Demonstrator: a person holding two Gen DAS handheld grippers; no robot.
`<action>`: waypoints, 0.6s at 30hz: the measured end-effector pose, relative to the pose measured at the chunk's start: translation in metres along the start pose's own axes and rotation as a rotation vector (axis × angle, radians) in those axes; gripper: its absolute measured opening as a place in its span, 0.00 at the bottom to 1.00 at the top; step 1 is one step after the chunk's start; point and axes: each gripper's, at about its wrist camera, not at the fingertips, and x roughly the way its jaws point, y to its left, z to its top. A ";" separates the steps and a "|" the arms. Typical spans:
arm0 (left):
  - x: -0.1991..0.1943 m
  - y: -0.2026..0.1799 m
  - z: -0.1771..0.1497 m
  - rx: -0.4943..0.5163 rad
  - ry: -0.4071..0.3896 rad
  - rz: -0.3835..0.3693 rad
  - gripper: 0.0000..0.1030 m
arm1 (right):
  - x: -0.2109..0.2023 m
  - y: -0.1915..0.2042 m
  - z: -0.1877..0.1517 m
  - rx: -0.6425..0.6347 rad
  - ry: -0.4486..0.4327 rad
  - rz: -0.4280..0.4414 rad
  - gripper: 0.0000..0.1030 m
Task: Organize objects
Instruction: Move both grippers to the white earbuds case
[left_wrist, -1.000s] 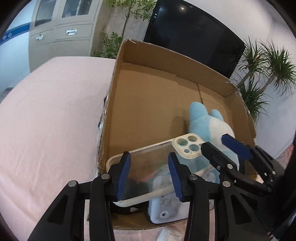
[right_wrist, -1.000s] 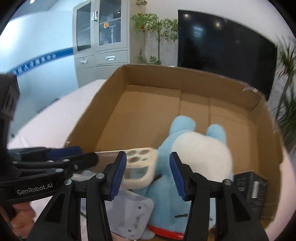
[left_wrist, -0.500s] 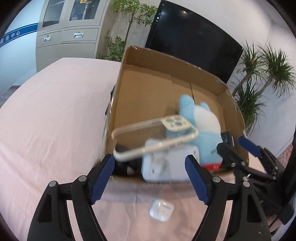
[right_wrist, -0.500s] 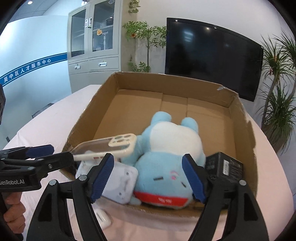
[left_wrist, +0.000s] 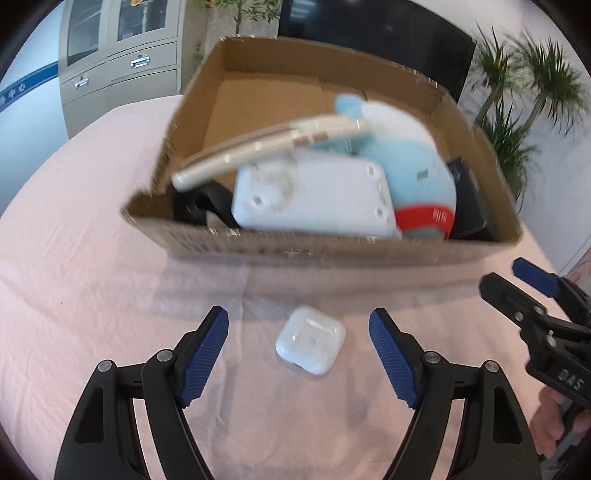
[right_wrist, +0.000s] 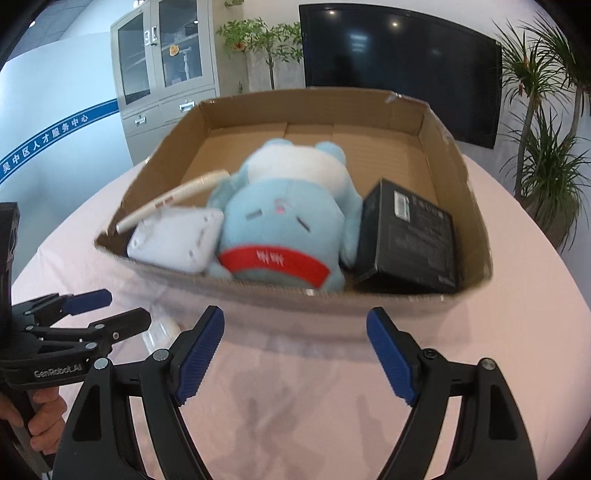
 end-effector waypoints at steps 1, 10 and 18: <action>0.004 -0.003 -0.002 0.006 0.007 0.001 0.76 | 0.001 -0.002 -0.006 0.001 0.010 0.000 0.77; 0.026 -0.026 -0.015 0.078 0.049 0.112 0.44 | -0.007 -0.019 -0.036 0.008 0.050 0.027 0.77; -0.011 -0.078 -0.070 0.315 0.059 -0.124 0.44 | -0.036 -0.022 -0.074 -0.106 0.113 0.189 0.76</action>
